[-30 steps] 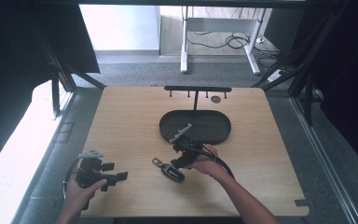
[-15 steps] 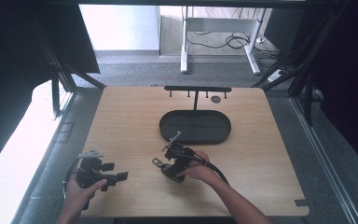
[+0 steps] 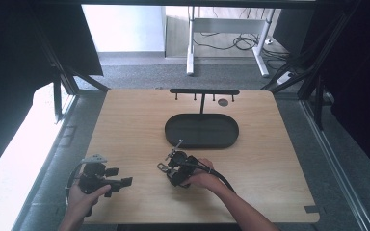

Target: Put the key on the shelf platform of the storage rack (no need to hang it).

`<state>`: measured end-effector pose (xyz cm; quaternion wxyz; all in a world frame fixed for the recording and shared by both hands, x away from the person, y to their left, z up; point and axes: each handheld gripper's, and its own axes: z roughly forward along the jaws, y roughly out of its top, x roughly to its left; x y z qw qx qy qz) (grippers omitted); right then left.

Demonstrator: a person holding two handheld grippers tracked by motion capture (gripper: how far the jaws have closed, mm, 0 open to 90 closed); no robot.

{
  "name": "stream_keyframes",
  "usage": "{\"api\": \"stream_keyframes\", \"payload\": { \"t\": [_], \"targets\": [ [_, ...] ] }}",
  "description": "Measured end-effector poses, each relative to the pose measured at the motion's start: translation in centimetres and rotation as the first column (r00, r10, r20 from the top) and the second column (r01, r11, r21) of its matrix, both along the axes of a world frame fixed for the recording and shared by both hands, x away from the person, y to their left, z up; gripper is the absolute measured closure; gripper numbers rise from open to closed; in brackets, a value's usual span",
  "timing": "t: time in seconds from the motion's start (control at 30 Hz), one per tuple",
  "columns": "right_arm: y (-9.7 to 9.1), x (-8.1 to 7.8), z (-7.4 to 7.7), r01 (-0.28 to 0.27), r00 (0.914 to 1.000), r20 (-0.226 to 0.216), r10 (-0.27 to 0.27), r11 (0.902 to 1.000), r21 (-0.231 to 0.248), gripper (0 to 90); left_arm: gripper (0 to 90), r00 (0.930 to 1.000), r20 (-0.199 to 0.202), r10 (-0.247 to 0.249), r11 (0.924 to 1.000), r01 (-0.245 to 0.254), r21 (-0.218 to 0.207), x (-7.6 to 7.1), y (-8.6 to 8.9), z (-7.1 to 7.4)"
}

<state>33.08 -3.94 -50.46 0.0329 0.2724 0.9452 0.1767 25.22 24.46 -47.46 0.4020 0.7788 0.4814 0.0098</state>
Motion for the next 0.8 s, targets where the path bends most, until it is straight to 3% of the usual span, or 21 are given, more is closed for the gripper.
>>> {"api": "stream_keyframes", "payload": {
  "t": [0.27, 0.43, 0.8],
  "targets": [
    [0.47, 0.01, -0.48, -0.005, 1.0, 0.002, 0.006, 0.9997, -0.022, 40.0, 19.7, 1.0, 0.0, 0.001, 1.0, -0.001, 0.0, 0.0, 0.01, 0.01],
    [0.47, -0.02, -0.36, -0.003, 0.9999, 0.015, 0.003, 0.9993, -0.038, 48.5, 19.7, 1.0, -0.001, 0.0, 1.0, 0.0, 0.0, -0.01, -0.08, 0.01],
    [0.35, 0.13, -0.32, -0.007, 1.0, 0.006, 0.007, 0.9994, -0.033, 49.6, 19.7, 1.0, 0.003, 0.004, 1.0, -0.004, -0.001, -0.03, -0.02, 0.06]
  ]
}}
